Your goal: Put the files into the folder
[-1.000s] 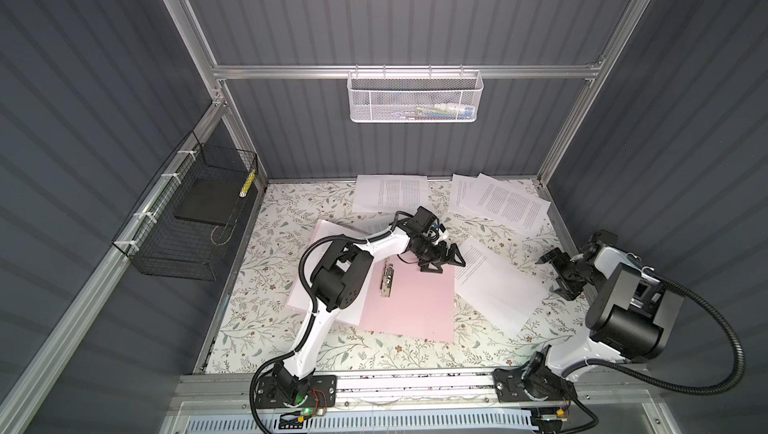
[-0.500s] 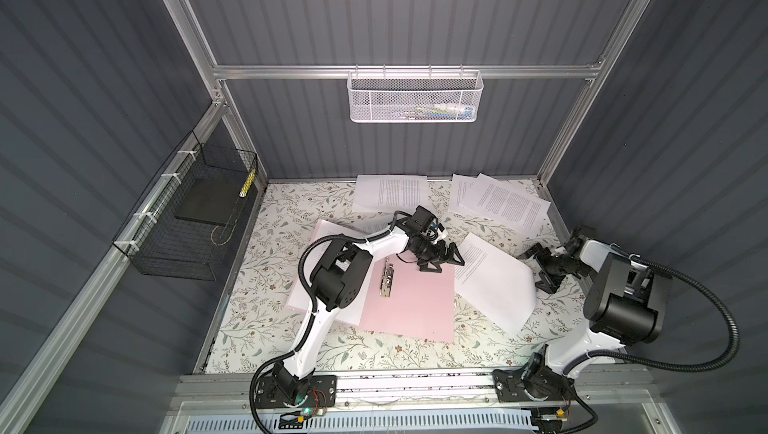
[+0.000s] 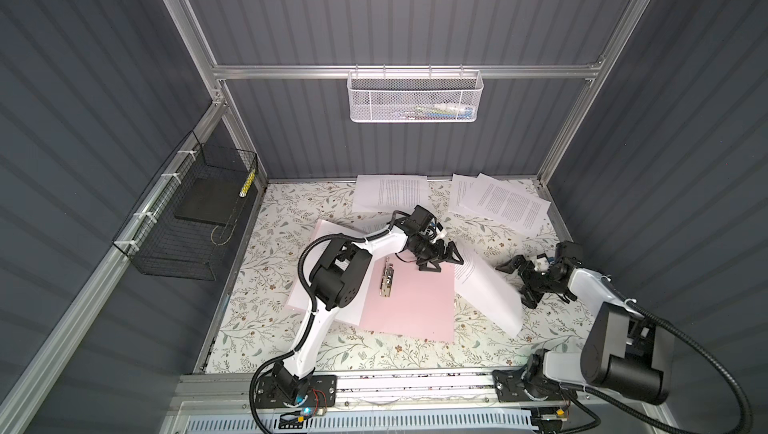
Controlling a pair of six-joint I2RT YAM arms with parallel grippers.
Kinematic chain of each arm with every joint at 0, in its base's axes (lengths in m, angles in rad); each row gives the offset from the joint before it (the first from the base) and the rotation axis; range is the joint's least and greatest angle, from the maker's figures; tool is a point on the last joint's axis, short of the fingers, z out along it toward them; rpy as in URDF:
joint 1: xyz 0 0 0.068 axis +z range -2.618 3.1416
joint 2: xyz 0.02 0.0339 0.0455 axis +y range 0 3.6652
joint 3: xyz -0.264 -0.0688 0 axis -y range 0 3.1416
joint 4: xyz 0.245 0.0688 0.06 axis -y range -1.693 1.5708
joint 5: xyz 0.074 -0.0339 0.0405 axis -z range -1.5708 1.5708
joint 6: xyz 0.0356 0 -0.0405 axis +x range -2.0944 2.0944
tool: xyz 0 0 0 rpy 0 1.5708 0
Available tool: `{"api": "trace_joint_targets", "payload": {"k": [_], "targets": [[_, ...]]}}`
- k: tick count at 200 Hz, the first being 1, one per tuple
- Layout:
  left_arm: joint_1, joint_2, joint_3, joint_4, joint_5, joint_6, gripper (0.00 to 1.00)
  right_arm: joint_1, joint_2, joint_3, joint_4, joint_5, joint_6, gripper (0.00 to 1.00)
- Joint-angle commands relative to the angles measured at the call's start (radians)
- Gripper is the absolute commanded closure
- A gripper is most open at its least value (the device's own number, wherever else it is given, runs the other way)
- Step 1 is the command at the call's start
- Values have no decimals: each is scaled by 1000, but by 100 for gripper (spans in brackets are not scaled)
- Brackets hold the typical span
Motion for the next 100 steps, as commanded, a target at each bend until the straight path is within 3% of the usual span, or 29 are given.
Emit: {"api": "trace_joint_targets", "payload": {"k": [1, 26, 50, 100], "targets": [[6, 60, -37, -58, -46, -9, 0, -1, -91, -51, 64, -31, 64, 1], [6, 65, -33, -49, -40, -15, 0, -1, -139, -103, 187, -72, 112, 1], [6, 65, -36, -44, -34, -19, 0, -3, -134, -103, 161, -15, 105, 1], [6, 66, -48, -32, -27, -24, 0, -15, -289, -185, 293, -100, 226, 1]]}}
